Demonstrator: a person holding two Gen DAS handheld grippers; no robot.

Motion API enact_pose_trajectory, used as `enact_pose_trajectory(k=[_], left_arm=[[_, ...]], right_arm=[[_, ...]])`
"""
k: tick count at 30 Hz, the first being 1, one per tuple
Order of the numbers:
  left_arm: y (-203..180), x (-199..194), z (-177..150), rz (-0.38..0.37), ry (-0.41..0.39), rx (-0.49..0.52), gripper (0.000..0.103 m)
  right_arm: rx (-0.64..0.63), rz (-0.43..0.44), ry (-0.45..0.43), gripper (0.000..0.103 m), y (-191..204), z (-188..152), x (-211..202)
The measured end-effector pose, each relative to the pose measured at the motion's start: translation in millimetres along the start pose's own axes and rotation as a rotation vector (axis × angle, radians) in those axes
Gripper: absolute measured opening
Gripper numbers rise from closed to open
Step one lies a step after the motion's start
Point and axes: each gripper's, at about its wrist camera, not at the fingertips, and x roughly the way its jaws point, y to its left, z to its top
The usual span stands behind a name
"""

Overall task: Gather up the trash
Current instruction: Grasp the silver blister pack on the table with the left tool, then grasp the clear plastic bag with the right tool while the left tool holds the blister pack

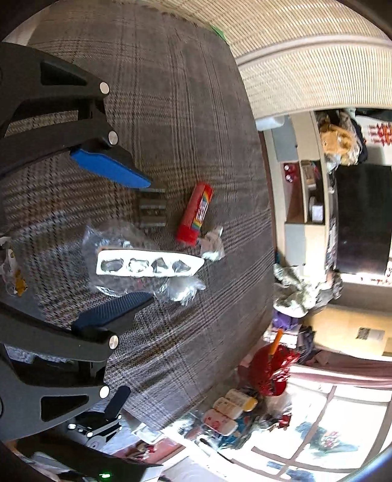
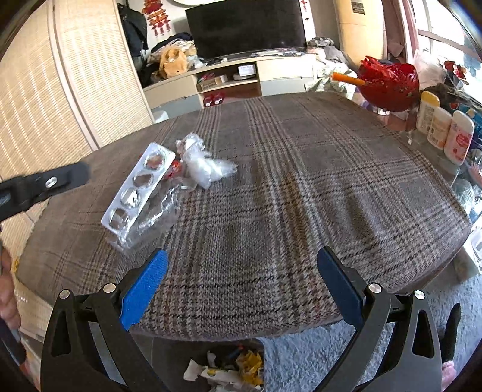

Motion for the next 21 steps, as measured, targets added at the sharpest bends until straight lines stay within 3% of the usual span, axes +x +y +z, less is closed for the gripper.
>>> enact_pose_trajectory(k=[8,11,13,21], left_arm=[[-15,44,0,-0.004,0.092,0.023,0.052],[-13,53,-2,-0.014,0.117,0.015,0.04],[-12,56,-4,-0.017,0.125,0.007,0.024],[3,43,-1,-0.013,0.08,-0.036,0.023]], right_arm=[[-0.037,0.041,0.0,0.099,20,-7,3],[-0.041,0.048,-0.004,0.099,22,-6,3],[-0.039,0.048,-0.005,0.099,24,-4,5],[-0.059,0.089,0.002,0.099,43,-1,14]])
